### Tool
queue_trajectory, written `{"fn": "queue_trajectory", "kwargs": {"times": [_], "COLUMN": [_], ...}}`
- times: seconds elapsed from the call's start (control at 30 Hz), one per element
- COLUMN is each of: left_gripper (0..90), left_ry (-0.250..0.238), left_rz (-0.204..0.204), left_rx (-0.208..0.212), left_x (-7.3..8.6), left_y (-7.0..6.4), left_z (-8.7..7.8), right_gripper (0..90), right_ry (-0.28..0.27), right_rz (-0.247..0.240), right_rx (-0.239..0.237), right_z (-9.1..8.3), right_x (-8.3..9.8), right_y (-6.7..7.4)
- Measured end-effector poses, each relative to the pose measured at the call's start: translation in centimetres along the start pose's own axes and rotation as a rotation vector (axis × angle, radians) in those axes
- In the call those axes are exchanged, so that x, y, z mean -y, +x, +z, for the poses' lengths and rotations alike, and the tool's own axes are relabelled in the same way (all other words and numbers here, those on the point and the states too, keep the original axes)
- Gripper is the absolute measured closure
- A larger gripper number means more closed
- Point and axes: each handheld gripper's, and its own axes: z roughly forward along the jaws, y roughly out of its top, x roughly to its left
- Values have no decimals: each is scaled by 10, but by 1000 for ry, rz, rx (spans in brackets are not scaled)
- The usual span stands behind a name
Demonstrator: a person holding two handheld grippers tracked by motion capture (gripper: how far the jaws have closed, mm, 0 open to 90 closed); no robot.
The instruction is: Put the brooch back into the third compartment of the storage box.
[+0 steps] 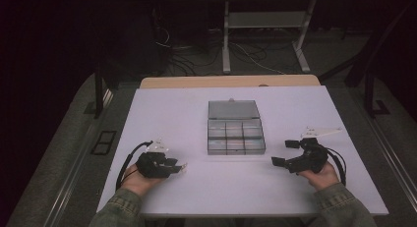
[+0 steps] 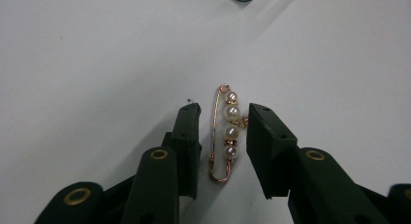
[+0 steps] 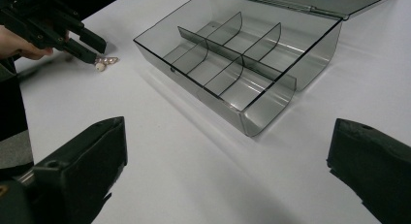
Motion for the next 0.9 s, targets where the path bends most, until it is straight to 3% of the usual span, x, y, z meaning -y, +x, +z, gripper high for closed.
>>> {"fn": "queue_trajectory", "kwargs": {"times": [0.43,0.73,0.9], "left_gripper": [743,803,807], "left_ry": [16,11,15], "left_rz": [23,-22,-23], "left_rx": [-5,21,20], "left_x": [0,1,0], "left_y": [-2,3,3], "left_z": [5,5,5], "right_gripper": [3,3,3], "right_ry": [3,3,2], "right_rz": [1,-1,-1], "right_rx": [-5,-2,-2], "right_z": [0,0,0], "right_x": [0,0,0], "right_y": [0,0,-1]}}
